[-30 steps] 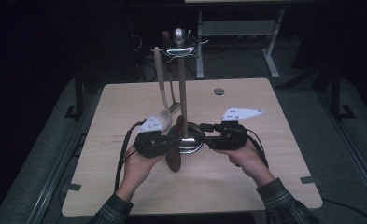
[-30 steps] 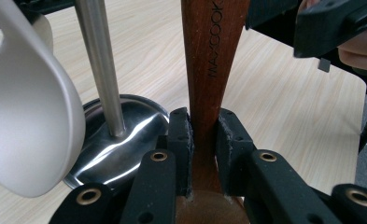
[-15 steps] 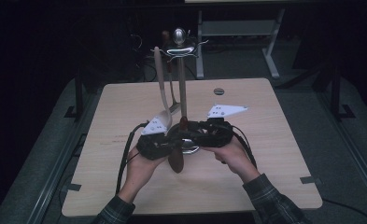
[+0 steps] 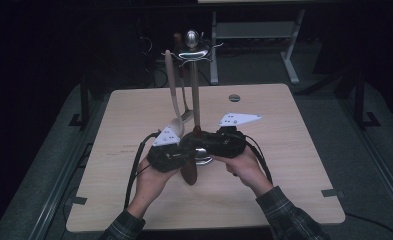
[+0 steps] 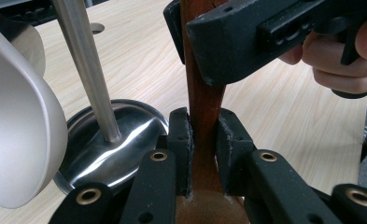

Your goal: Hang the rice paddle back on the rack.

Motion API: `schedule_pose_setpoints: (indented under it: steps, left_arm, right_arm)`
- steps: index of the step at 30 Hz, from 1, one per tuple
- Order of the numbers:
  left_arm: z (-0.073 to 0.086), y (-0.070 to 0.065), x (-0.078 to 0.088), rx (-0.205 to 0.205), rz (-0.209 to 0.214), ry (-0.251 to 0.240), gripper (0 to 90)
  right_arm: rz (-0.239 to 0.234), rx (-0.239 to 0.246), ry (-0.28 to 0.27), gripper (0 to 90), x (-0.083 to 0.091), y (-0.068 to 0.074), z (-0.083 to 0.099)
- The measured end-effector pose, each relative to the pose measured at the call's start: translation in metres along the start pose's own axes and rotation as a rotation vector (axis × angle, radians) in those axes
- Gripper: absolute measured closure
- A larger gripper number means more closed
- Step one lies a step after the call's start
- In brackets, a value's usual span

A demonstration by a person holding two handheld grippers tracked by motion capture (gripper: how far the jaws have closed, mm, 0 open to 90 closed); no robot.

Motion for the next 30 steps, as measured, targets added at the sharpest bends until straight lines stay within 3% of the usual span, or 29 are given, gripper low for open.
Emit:
schedule_pose_setpoints:
  steps: [3, 15, 21, 25, 30]
  left_arm:
    - [0.0, 0.001, 0.0, 0.0, 0.005, -0.003, 74.6]
    - [0.011, 0.006, 0.013, -0.008, 0.033, 0.038, 50.2]
    - [0.036, 0.009, 0.018, -0.035, 0.047, 0.119, 38.9]
    - [0.048, 0.013, 0.02, -0.061, 0.045, 0.155, 35.9]
    - [0.064, 0.017, 0.021, -0.056, 0.047, 0.179, 29.4]
  right_arm:
    - [0.001, 0.009, 0.001, 74.6, 0.0, 0.001, 0.0]
    - [0.01, 0.026, -0.015, 76.4, 0.004, 0.001, -0.001]
    - [0.006, 0.03, -0.009, 76.5, 0.005, 0.001, -0.002]
    - [0.005, 0.036, -0.014, 76.5, 0.006, 0.002, -0.005]
    - [-0.002, 0.063, -0.02, 76.6, 0.009, 0.005, -0.012]
Point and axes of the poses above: each handheld gripper's, and its own axes: x roughly backward along the jaws, z roughly out of its underside, y roughly to its left, the point moved 4 cm from there along -x, roughly forward along the jaws, and after that the axes turned 12 degrees about y, right-handed, at the moved point
